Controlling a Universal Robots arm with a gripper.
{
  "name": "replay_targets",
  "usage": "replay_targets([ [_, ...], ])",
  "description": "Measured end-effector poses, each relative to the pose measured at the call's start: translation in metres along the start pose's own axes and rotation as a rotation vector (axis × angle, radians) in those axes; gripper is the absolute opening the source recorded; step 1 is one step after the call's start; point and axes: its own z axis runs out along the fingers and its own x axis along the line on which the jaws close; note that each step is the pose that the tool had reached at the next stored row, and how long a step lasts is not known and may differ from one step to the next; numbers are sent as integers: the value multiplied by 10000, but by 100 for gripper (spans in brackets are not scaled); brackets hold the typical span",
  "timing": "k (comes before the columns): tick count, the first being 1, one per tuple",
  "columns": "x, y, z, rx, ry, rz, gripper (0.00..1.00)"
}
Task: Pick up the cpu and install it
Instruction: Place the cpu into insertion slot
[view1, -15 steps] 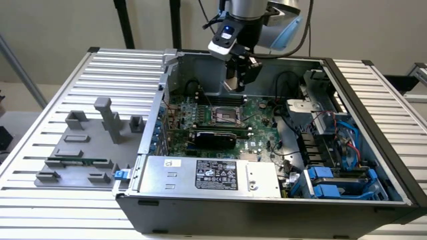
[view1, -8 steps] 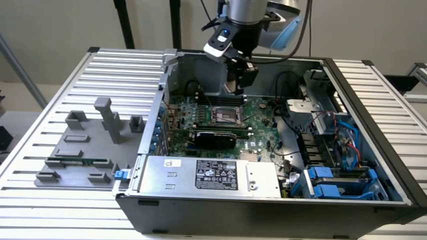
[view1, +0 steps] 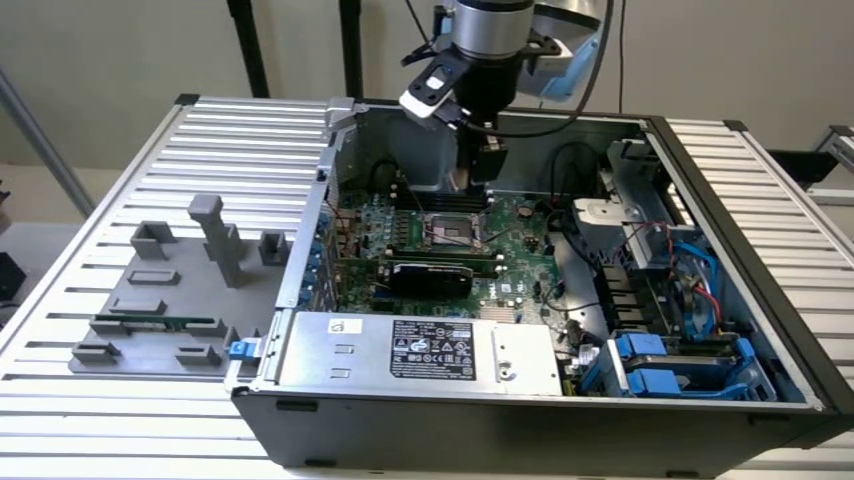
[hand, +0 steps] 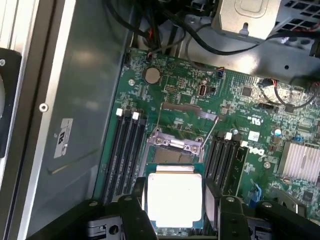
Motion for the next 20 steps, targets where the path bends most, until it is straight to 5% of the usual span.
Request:
replay_targets([
  [10,-2,-6,139,-30,-58,1787,55],
  [20,1,-51,320,-26,-64,1663,55],
])
